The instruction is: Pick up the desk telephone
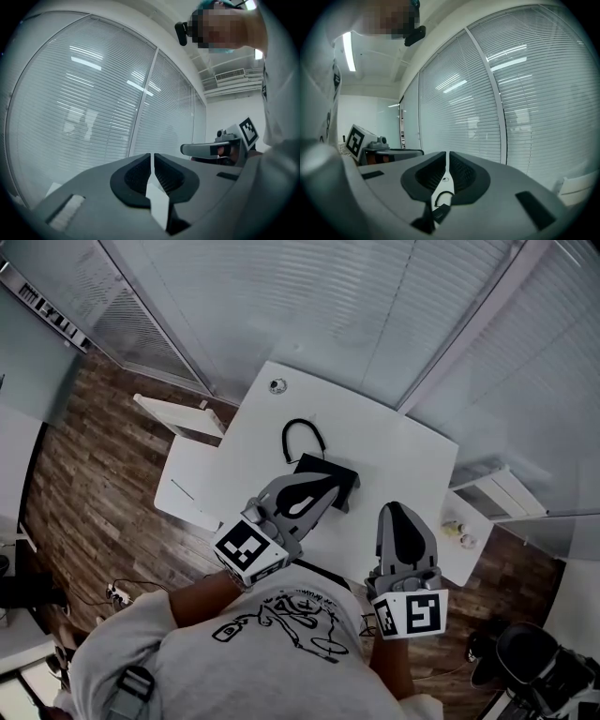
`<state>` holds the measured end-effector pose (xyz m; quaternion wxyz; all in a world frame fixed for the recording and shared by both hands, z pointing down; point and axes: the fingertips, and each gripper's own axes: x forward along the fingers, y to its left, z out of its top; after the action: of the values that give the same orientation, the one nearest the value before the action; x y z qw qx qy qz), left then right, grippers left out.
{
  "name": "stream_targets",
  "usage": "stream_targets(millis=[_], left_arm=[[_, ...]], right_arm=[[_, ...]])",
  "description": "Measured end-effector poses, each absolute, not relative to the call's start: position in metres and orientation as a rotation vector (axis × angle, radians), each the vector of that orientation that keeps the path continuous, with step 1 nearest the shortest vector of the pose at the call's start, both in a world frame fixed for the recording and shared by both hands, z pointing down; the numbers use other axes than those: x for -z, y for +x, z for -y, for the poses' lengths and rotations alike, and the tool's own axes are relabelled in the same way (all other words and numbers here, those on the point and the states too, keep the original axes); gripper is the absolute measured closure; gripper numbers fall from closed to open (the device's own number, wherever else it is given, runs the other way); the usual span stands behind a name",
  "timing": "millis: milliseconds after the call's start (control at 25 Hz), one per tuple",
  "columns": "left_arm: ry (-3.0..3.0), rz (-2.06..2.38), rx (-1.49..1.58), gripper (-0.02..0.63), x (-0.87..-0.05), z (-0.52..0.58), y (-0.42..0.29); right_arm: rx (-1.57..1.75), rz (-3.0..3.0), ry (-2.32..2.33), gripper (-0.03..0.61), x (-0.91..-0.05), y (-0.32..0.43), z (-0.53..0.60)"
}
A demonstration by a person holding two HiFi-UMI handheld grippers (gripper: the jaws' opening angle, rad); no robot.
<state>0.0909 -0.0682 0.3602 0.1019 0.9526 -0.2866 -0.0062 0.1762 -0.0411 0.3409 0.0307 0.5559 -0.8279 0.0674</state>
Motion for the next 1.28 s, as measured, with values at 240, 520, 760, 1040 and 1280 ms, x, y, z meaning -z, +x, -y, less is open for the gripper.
stream_targets(millis=[240, 520, 760, 1040, 1280], left_arm=[[2.825, 0.81, 0.01, 0.592, -0.357, 0.08, 0.085], [2.821, 0.765, -0.017, 0.592, -0.363, 0.098, 0.074], [2.812, 0.743, -0.026, 0.592, -0.372, 0.112, 0.064], [2.778, 0.673, -0.101, 0.591, -0.399, 0.12, 0.064], [2.699, 0.63, -0.158, 0.588, -0.436, 0.128, 0.06]], right_arm=[[-0.222, 2.535, 1.747, 0.557, -0.34, 0.17, 0.052], [-0.231, 2.496, 1.779, 0.557, -0.342, 0.16, 0.066], [-0.241, 2.463, 1.793, 0.557, -0.349, 0.152, 0.078], [-0.318, 2.429, 1.793, 0.557, -0.376, 0.155, 0.086], [-0.394, 2.389, 1.738, 0.554, -0.414, 0.153, 0.09]])
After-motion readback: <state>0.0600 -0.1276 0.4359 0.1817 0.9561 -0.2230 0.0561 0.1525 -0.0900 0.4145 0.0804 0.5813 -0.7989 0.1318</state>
